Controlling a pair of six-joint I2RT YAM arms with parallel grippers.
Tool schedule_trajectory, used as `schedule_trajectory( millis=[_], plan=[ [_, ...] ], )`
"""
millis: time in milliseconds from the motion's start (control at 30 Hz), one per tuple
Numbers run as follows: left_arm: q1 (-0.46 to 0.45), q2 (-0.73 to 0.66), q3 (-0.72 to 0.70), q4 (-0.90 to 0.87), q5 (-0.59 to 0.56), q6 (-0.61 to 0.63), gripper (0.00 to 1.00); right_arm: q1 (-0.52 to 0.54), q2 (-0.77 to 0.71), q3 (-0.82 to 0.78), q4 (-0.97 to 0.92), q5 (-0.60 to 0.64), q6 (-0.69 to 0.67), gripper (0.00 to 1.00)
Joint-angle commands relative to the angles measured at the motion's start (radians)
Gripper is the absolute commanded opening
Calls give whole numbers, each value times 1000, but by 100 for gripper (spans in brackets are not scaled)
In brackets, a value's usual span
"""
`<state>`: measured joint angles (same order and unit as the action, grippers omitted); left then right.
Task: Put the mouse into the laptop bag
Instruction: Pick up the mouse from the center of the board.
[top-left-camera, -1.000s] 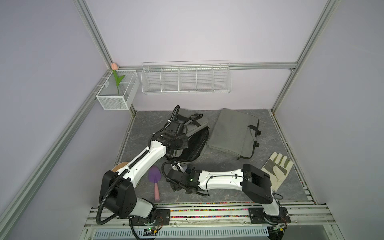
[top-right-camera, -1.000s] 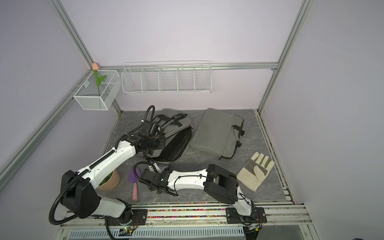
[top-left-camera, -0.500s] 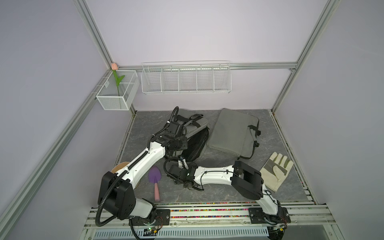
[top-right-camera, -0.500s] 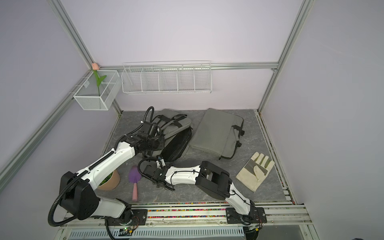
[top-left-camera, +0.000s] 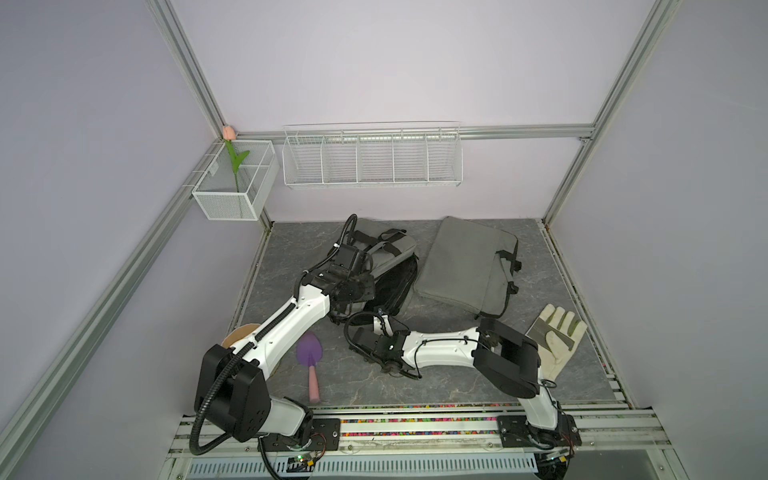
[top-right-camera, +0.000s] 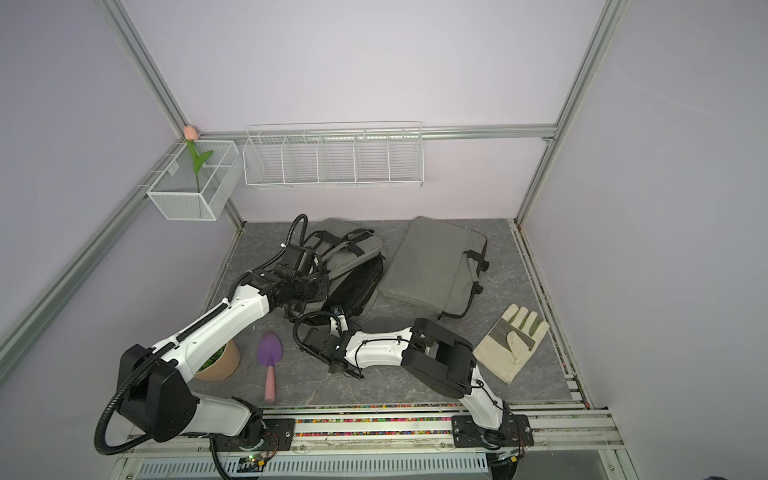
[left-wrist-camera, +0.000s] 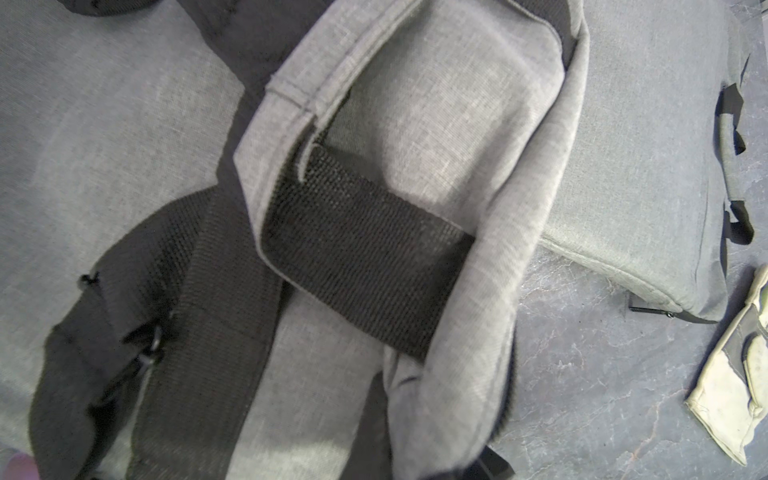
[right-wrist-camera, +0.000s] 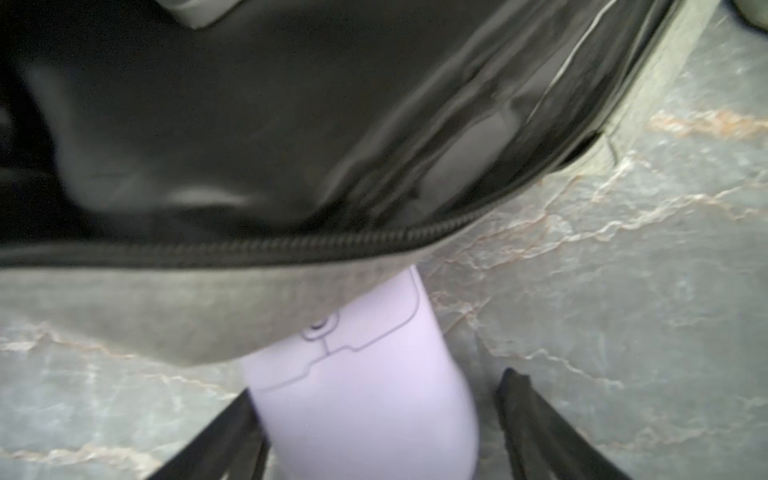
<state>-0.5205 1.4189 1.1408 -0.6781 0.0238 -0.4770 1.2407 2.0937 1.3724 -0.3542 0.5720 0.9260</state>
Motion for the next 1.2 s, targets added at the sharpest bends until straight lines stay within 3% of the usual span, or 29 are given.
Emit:
schedule_trajectory(
  millis=[0, 200, 433, 900, 1167],
  plan=[
    [2, -40, -4, 17, 18, -17, 0, -10, 6, -45, -21, -29, -31, 72],
    [4, -45, -6, 12, 21, -15, 0, -20, 6, -66, 62, -83, -177, 56],
    [5, -51, -11, 6, 17, -16, 0, -20, -50, -126, 86, -104, -235, 44],
    [9, -39, 1, -4, 15, -5, 0, 17, -345, -349, 64, -107, -244, 37],
    [10, -32, -1, -21, 27, -5, 0, 10, -530, -360, 11, -54, -316, 37]
  ],
)
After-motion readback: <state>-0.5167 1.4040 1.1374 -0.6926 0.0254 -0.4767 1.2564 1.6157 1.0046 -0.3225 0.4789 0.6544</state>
